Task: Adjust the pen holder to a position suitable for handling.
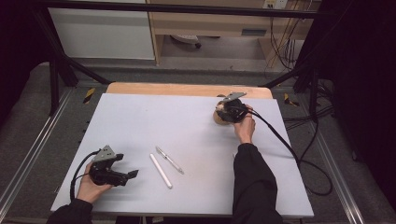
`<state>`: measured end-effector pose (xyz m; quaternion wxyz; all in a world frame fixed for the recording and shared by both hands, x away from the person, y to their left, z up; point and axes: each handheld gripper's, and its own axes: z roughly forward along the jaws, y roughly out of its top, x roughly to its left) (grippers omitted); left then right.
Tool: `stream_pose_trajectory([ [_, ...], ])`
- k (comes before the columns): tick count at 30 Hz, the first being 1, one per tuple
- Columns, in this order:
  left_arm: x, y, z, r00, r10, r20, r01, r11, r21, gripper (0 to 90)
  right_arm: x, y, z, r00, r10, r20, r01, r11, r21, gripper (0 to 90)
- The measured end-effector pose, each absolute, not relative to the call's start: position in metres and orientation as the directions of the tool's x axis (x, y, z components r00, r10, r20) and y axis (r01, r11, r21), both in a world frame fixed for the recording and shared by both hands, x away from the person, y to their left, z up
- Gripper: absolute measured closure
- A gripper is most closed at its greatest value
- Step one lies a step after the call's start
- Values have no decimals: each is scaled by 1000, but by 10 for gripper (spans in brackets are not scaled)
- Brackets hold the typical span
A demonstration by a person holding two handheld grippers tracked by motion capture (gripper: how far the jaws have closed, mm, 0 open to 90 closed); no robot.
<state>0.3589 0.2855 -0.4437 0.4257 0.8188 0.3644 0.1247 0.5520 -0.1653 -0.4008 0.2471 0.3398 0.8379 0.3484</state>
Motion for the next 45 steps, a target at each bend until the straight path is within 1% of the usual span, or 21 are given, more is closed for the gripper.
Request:
stream_pose_trajectory([
  [1,359,286,-444,704,701,-108,489,-369,790,52,551,-165,-400,-646,741,-184,398,532,747,640],
  [6,360,287,-445,697,709,-107,497,-370,785,52,543,-165,-392,-644,752,-137,414,494,765,652],
  [12,360,286,-444,696,711,-104,496,-370,786,51,530,-157,-380,-664,731,-156,387,514,765,658],
  [16,360,287,-444,694,712,-109,499,-366,786,51,514,-150,-367,-676,716,-176,355,525,774,659],
  [23,361,287,-444,689,717,-106,498,-362,788,52,492,-133,-358,-689,704,-174,350,533,771,662],
  [26,360,288,-443,691,715,-103,493,-362,791,52,487,-126,-358,-696,697,-172,338,529,778,662],
  [28,360,288,-442,690,716,-104,492,-360,793,52,480,-114,-362,-713,684,-155,332,524,785,662],
  [38,360,288,-442,692,714,-105,493,-362,791,52,466,-70,-379,-768,622,-150,318,575,754,663],
  [45,360,288,-443,693,713,-105,493,-364,790,52,462,-53,-387,-782,602,-163,310,602,736,663],
])
